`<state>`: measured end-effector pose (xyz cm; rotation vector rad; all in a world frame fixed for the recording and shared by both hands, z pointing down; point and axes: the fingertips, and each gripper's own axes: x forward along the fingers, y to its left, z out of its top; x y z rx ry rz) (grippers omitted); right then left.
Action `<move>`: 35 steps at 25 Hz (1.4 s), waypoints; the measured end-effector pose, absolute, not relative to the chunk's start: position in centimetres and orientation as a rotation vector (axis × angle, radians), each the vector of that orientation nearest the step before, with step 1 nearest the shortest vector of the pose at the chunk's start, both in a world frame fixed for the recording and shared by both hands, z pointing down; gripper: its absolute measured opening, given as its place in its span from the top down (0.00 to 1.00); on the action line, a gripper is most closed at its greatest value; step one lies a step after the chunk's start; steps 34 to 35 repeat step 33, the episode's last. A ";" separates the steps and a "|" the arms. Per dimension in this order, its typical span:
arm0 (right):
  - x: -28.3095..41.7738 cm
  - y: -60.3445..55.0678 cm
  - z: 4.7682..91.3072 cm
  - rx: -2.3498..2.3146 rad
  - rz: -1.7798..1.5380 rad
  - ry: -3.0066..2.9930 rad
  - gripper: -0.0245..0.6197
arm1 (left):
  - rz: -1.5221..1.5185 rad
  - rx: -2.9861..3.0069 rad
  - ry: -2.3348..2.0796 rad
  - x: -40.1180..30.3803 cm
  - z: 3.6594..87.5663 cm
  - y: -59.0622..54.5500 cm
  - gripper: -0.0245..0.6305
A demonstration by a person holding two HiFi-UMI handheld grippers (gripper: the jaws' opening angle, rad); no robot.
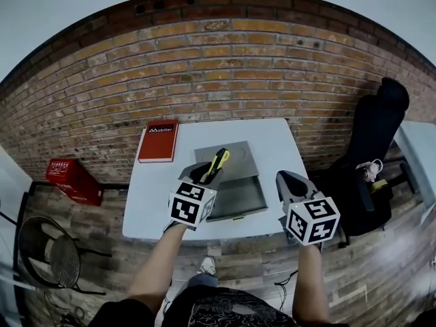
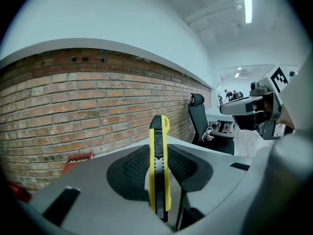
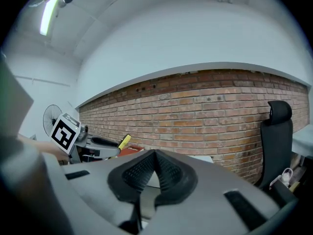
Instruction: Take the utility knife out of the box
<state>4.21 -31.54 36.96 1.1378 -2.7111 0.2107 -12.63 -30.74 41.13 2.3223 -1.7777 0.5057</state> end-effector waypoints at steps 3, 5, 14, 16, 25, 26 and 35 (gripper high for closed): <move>4.2 -31.3 36.5 1.126 0.190 -2.724 0.93 | 0.460 2.300 -1.840 -13.4 40.2 -29.7 0.77; 4.2 -31.0 36.2 1.118 0.178 -2.725 0.93 | 0.434 2.288 -1.870 -13.8 39.8 -28.9 0.77; 4.0 -29.4 34.9 1.064 0.109 -2.758 0.93 | 0.353 2.236 -2.011 -15.5 37.6 -26.0 0.77; 3.8 -29.1 34.8 1.047 0.103 -2.767 0.93 | 0.341 2.217 -2.033 -16.0 37.4 -25.4 0.77; 3.4 -28.3 34.4 1.025 0.081 -2.779 0.93 | 0.325 2.185 -2.068 -16.7 37.2 -24.0 0.77; 3.4 -28.3 34.3 1.024 0.079 -2.780 0.93 | 0.325 2.186 -2.070 -16.7 37.2 -24.0 0.77; 3.7 -28.2 34.8 1.023 0.096 -2.775 0.93 | 0.321 2.185 -2.070 -16.4 37.2 -23.9 0.77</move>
